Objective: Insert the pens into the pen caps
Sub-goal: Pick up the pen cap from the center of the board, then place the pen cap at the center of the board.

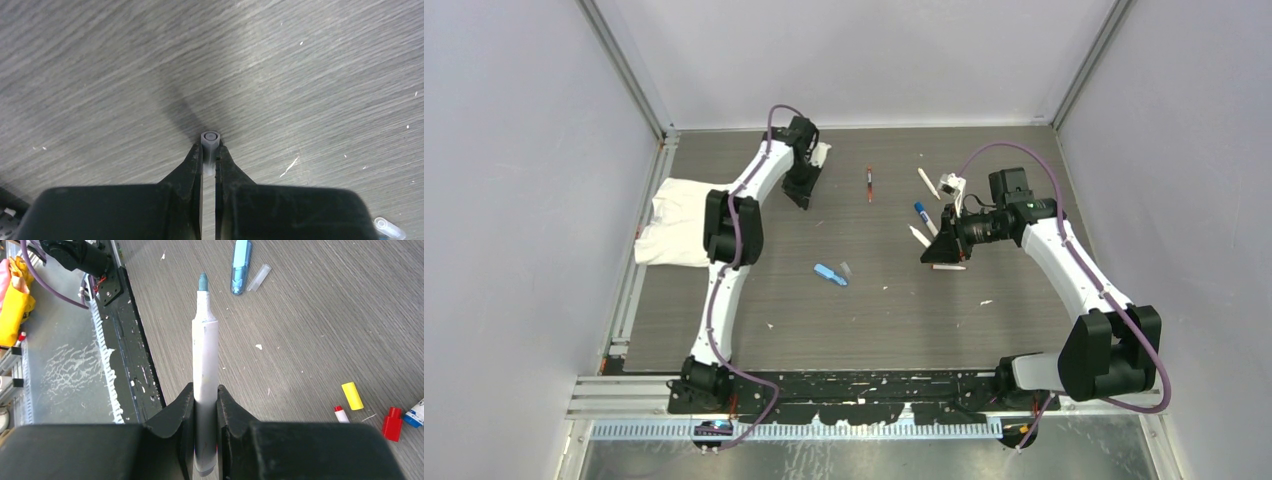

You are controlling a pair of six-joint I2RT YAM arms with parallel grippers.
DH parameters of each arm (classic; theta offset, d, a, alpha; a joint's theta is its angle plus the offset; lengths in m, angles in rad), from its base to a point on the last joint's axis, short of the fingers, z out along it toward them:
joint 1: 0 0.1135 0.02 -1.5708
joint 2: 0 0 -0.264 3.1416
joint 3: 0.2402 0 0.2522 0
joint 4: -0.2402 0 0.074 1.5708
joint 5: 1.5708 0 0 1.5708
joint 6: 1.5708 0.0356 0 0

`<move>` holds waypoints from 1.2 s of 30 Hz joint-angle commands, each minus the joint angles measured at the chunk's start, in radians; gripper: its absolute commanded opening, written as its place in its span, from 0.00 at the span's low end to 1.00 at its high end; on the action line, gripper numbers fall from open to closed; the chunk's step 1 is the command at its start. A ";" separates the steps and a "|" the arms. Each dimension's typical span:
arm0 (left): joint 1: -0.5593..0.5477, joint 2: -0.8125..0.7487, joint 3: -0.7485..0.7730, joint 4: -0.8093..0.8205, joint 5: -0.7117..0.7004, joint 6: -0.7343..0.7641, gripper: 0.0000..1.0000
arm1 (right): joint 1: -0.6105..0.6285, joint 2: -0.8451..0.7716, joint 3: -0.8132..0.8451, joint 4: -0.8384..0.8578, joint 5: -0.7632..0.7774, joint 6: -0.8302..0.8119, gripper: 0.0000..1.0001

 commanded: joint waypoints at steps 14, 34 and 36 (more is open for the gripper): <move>-0.033 -0.703 -0.731 0.411 0.046 -0.558 0.01 | -0.022 -0.054 0.005 -0.037 -0.129 -0.116 0.01; -0.148 -1.356 -1.674 1.507 0.279 -1.671 0.01 | 0.066 -0.065 -0.060 0.007 -0.226 -0.142 0.01; -0.171 -1.359 -1.687 1.538 0.262 -1.706 0.01 | 0.091 -0.060 -0.059 0.033 -0.196 -0.094 0.01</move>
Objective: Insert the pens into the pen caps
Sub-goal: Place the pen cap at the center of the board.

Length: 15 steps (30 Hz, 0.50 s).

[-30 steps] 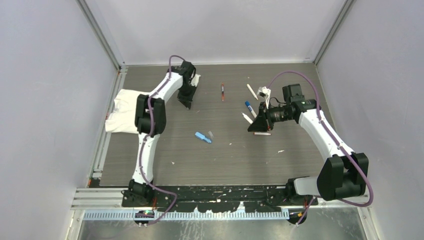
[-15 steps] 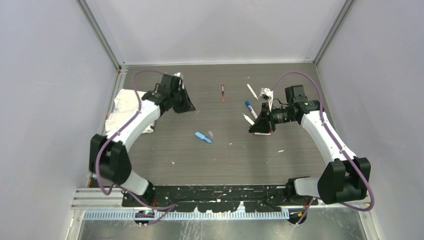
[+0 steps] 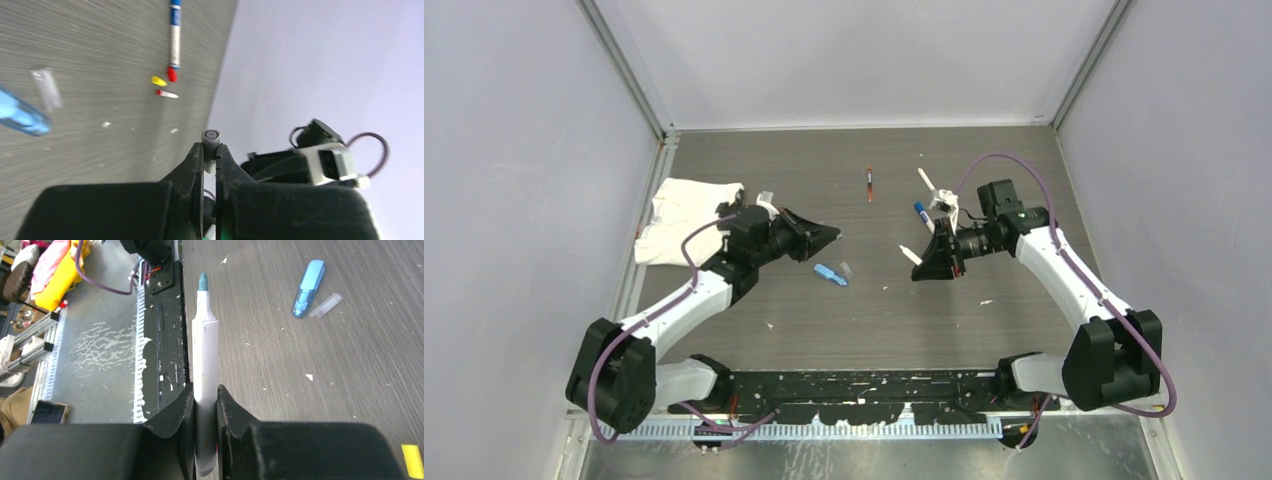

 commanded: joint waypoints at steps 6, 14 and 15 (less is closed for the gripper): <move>-0.095 -0.014 -0.061 0.411 -0.016 -0.280 0.01 | 0.089 -0.022 0.007 0.114 0.044 0.140 0.01; -0.114 0.079 -0.116 0.607 0.018 -0.329 0.01 | 0.139 -0.019 0.002 0.171 0.081 0.204 0.01; -0.114 0.094 -0.124 0.641 0.021 -0.333 0.01 | 0.138 -0.020 0.002 0.176 0.096 0.210 0.01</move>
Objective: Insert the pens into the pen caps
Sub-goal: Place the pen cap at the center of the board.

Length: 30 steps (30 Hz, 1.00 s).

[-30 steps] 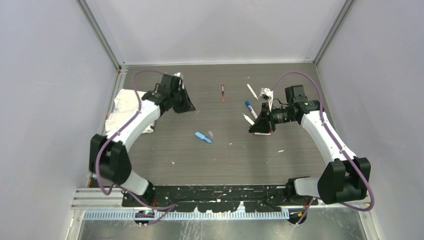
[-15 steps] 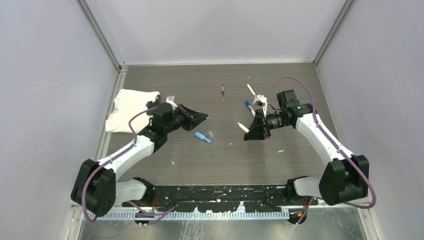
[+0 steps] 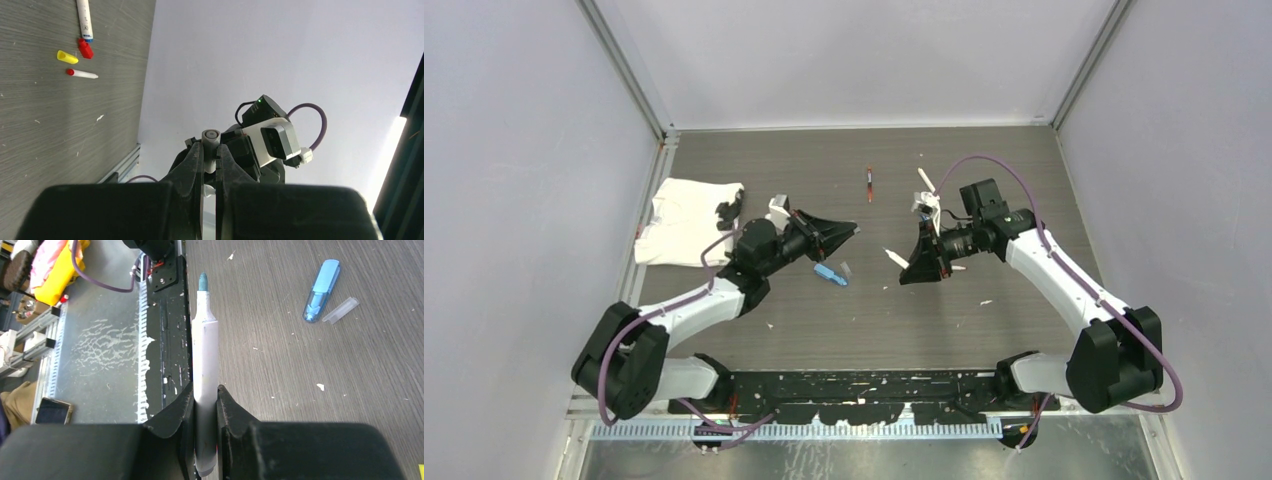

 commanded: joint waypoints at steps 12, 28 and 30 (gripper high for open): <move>-0.031 0.190 0.078 -0.348 0.127 0.537 0.01 | -0.109 -0.040 0.054 -0.002 0.149 0.039 0.01; -0.156 -0.006 0.338 -1.366 -0.584 1.103 0.01 | -0.115 -0.020 0.033 0.019 0.145 0.042 0.01; -0.158 0.024 0.339 -1.402 -0.590 1.098 0.01 | -0.114 -0.020 0.034 0.020 0.145 0.042 0.01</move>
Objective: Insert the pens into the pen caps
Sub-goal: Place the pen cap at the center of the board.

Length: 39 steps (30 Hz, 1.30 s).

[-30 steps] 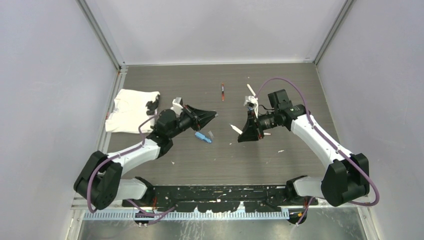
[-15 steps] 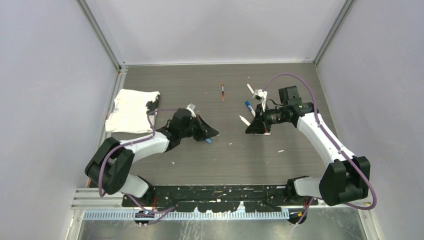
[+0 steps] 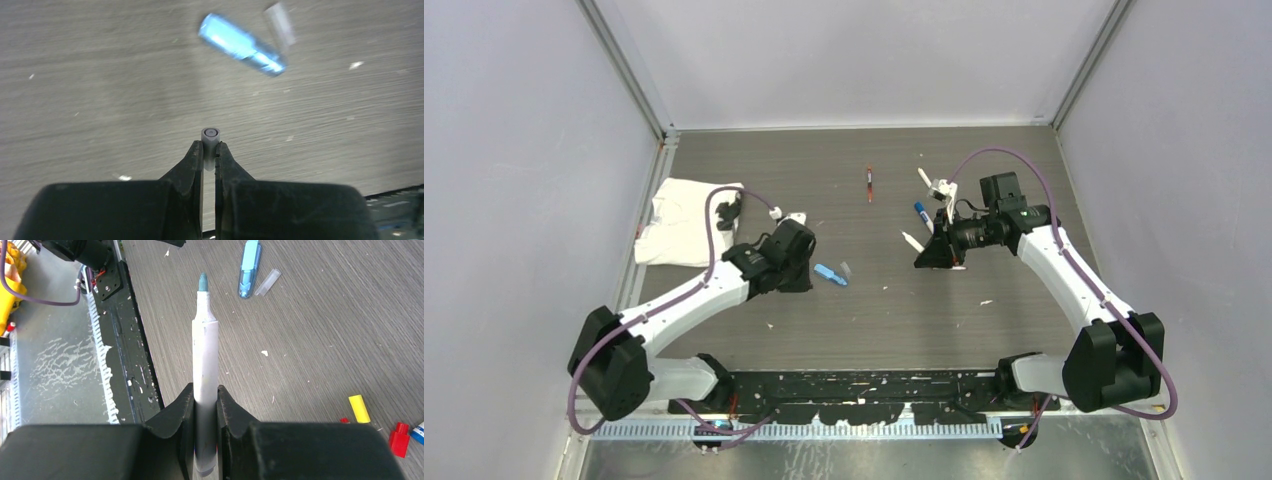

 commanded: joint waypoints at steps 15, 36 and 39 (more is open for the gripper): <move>0.007 0.303 0.056 -0.157 -0.077 0.118 0.01 | 0.000 -0.020 0.008 0.023 -0.021 0.007 0.01; 0.084 0.443 -0.011 -0.109 0.105 0.146 0.27 | -0.004 -0.024 0.011 0.019 -0.038 0.007 0.01; 0.085 0.460 -0.013 -0.112 0.115 0.150 0.28 | -0.005 -0.029 0.011 0.017 -0.042 0.005 0.01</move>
